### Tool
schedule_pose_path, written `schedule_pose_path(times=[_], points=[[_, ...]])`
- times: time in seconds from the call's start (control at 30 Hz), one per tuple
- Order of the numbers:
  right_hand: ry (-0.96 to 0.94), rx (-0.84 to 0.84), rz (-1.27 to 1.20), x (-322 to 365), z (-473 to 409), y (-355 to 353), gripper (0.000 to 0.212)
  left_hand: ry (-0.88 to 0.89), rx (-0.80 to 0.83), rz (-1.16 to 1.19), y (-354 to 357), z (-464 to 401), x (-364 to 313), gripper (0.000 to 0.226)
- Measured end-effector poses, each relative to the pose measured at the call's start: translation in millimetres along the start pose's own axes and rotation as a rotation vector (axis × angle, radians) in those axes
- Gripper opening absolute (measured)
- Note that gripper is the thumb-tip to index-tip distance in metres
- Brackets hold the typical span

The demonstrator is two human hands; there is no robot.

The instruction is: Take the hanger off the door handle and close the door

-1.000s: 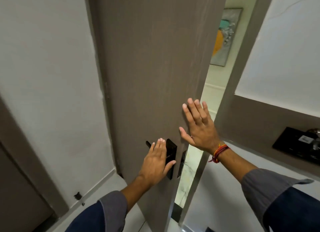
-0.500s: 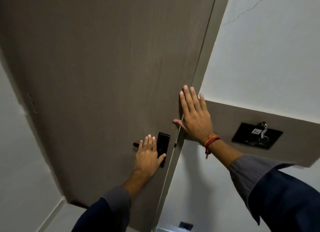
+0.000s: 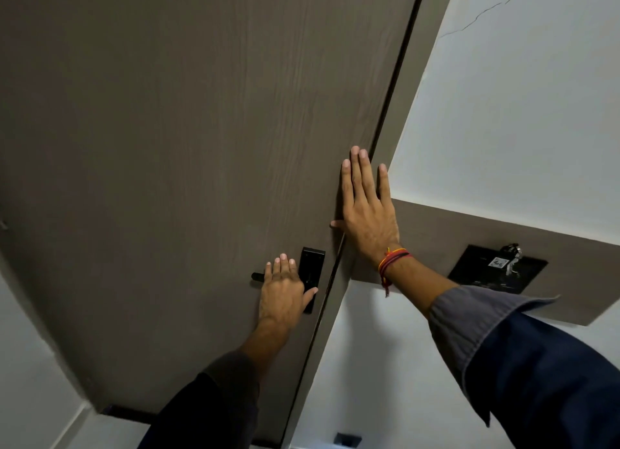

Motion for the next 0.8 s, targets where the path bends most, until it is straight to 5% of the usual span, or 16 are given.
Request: schedule_pose_path(times=[0.37, 0.63, 0.8], points=[[0.024, 0.066, 0.132, 7.6, -8.7, 5.7, 0.101, -0.010, 0.016, -0.007, 4.2, -16.4, -2.1, 0.085], [0.039, 0.116, 0.055, 8.0, -7.8, 1.7, 0.117, 0.049, 0.036, 0.040, -6.3, -11.2, 8.0, 0.078], [-0.011, 0.065, -0.110, -0.9, -3.4, -14.0, 0.108, 0.134, -0.029, 0.114, -47.6, -11.8, 18.7, 0.070]])
Point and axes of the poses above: each hand's wrist, its own z-axis away from the middle knuckle, its own y-axis out of the palm, x = y × z, the point moved 1 cm from there along -z, towards the middle knuckle, and after that the axes turned 4 degrees about -y, right-handed, at the moved point
